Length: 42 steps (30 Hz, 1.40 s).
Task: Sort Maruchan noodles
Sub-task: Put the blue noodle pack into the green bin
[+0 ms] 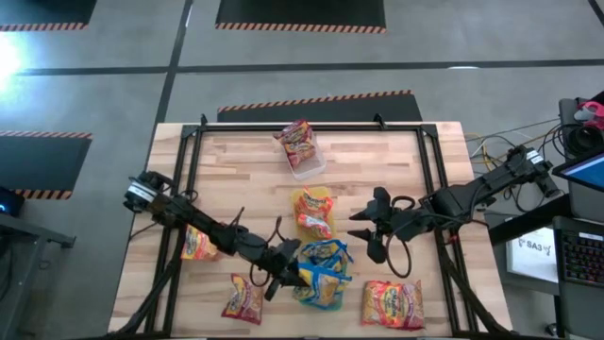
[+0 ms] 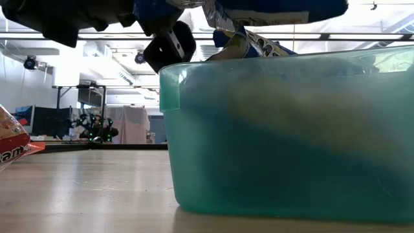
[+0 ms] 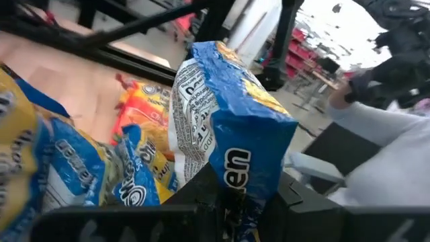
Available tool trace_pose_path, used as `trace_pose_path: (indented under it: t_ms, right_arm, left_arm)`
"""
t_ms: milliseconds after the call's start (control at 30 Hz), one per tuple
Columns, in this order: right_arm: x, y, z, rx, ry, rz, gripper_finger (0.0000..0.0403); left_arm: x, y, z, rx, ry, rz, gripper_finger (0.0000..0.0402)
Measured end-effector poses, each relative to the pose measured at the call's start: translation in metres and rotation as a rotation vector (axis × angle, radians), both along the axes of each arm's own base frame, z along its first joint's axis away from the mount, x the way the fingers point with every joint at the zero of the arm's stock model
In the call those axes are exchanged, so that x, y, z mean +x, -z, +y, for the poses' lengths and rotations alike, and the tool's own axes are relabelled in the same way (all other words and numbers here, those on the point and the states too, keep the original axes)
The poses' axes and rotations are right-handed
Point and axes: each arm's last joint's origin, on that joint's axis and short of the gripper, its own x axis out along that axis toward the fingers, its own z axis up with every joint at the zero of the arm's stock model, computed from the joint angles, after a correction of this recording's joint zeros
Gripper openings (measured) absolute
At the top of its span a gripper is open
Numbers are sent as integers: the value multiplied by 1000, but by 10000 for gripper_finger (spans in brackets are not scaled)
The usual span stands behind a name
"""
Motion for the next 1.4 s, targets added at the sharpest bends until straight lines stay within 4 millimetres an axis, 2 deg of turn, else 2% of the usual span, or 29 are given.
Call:
trace_pose_path:
  t_ms: [133, 233, 433, 567, 700, 900, 1100, 1400]
  right_arm:
    - [0, 0, 1, 28, -7, 5, 183]
    - [0, 1, 3, 110, -45, 27, 182]
    - [14, 15, 15, 184, -73, 71, 177]
    - [24, 23, 27, 229, -143, 71, 172]
    - [33, 32, 41, 281, -207, 84, 165]
    - [35, 47, 59, 314, -234, 145, 154]
    - [36, 58, 78, 353, -259, 159, 143]
    - [43, 73, 100, 422, -335, 170, 137]
  left_arm:
    - [-1, 3, -1, 58, -63, 4, 37]
    - [-2, 5, -3, 76, -87, 21, 37]
    - [-6, 4, -13, 104, -64, 4, 37]
    - [-6, -6, -23, 105, -40, -20, 37]
    - [-6, -17, -31, 183, -11, 12, 37]
    - [-4, -26, -38, 311, -82, 103, 37]
    - [-1, -38, -43, 381, -118, 60, 37]
    - [0, -37, -41, 424, -178, 76, 37]
